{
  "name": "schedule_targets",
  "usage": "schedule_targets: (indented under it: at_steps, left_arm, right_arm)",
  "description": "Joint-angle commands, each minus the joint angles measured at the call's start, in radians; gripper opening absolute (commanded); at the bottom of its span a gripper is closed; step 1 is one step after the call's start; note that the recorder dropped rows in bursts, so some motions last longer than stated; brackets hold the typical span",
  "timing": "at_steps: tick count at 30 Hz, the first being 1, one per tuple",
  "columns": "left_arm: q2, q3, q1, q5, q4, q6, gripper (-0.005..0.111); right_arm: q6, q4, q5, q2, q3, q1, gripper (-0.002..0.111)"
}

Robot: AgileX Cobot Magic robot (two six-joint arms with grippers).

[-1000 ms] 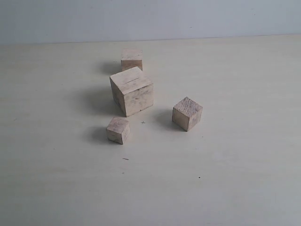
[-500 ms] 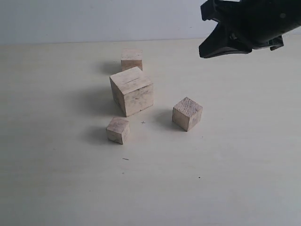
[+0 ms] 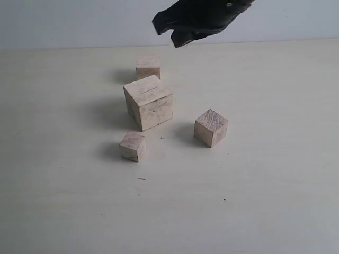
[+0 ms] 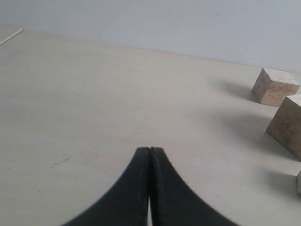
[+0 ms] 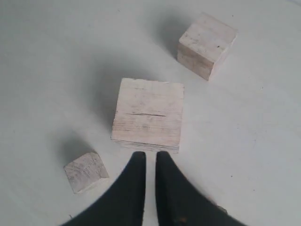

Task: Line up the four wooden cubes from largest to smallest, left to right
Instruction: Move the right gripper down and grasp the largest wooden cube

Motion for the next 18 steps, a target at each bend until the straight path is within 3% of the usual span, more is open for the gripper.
schedule_targets:
  at_steps: [1, 9, 18]
  left_arm:
    - [-0.006, 0.003, -0.006, -0.008, 0.004, 0.003, 0.0]
    - [-0.006, 0.003, -0.006, -0.008, 0.004, 0.003, 0.0]
    - [-0.006, 0.003, -0.006, -0.008, 0.004, 0.003, 0.0]
  right_arm:
    - [0.101, -0.088, 0.07, 0.125, -0.114, 0.046, 0.027]
    - [0.099, -0.092, 0.078, 0.28, -0.242, 0.086, 0.105]
    - [0.096, -0.096, 0.078, 0.393, -0.351, 0.092, 0.105]
